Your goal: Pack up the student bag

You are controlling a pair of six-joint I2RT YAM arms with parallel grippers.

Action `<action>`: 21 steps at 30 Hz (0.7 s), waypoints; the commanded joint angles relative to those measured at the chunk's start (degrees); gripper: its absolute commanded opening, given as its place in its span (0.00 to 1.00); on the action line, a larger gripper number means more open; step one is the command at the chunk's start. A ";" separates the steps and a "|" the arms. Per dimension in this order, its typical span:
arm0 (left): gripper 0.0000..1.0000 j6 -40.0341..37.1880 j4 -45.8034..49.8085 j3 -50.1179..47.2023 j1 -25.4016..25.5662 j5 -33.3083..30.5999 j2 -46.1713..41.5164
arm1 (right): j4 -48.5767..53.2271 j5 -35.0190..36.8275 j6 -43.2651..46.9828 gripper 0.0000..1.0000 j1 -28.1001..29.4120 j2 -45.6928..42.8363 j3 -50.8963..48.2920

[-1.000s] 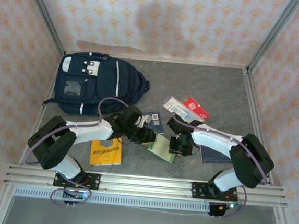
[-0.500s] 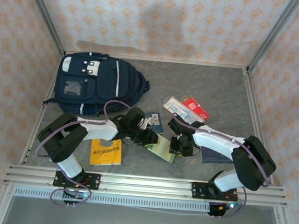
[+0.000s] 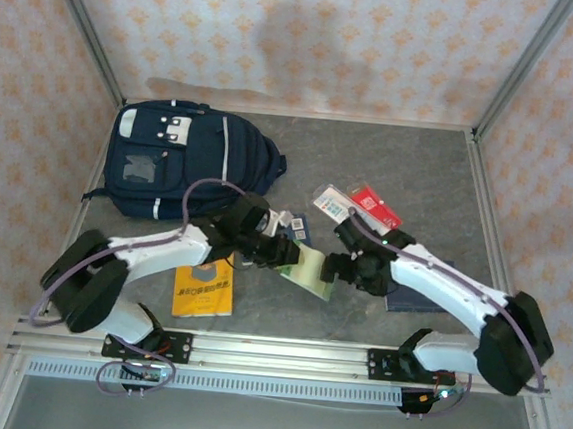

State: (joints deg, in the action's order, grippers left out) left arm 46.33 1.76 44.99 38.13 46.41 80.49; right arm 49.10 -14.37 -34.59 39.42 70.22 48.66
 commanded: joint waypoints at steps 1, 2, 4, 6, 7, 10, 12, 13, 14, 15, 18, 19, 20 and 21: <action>0.00 -4.19 6.76 4.28 -2.27 -4.36 -7.29 | 0.93 -2.05 2.79 1.00 -2.46 -4.94 4.73; 0.00 -4.29 7.51 4.50 -3.23 -4.93 -8.74 | -0.12 -3.07 3.75 1.00 -2.88 -6.33 5.38; 0.00 -3.14 6.99 4.03 -5.66 -4.44 -11.65 | -4.21 -7.41 6.07 1.00 -4.45 -9.26 5.76; 0.00 -1.00 4.39 2.95 -7.85 -2.32 -13.72 | -8.39 -13.28 6.89 1.00 -6.80 -10.71 5.19; 0.00 0.50 2.67 2.39 -8.88 -0.69 -14.56 | -11.20 -16.84 6.42 1.00 -8.27 -11.11 4.48; 0.00 3.32 -0.60 1.98 -10.74 3.00 -16.42 | -23.43 -27.06 1.24 1.00 -11.70 -11.92 0.12; 0.00 3.98 -1.11 2.39 -11.04 4.55 -17.24 | -35.45 -33.09 -3.05 1.00 -12.52 -12.25 -3.89; 0.00 4.31 -1.14 2.63 -11.06 5.05 -17.61 | -40.91 -34.75 -5.09 1.00 -12.52 -12.38 -5.48; 0.00 4.55 -1.05 2.84 -11.08 5.32 -17.82 | -45.09 -36.16 -6.73 0.99 -12.53 -12.25 -6.36; 0.00 4.49 -0.50 3.14 -11.16 5.51 -17.96 | -49.20 -37.94 -8.42 1.00 -12.52 -11.78 -7.22; 0.00 5.42 -1.35 3.20 -11.32 6.21 -18.00 | -52.30 -40.48 -8.10 1.00 -12.54 -9.19 -7.34; 0.00 6.13 -2.14 3.17 -11.43 6.40 -18.02 | -50.24 -40.49 -6.18 0.99 -12.52 -8.35 -6.66; 0.00 6.79 -2.95 3.18 -11.41 6.58 -18.08 | -48.43 -39.97 -4.50 0.99 -12.59 -7.88 -6.19; 0.00 7.48 -3.67 3.30 -11.41 6.67 -18.16 | -47.05 -39.08 -3.10 0.99 -12.67 -7.66 -6.00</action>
State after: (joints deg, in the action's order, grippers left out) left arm 51.31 3.88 47.46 27.20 50.30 63.96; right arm 5.61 -50.65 -39.99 27.05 61.91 41.23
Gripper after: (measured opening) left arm 0.174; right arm 0.993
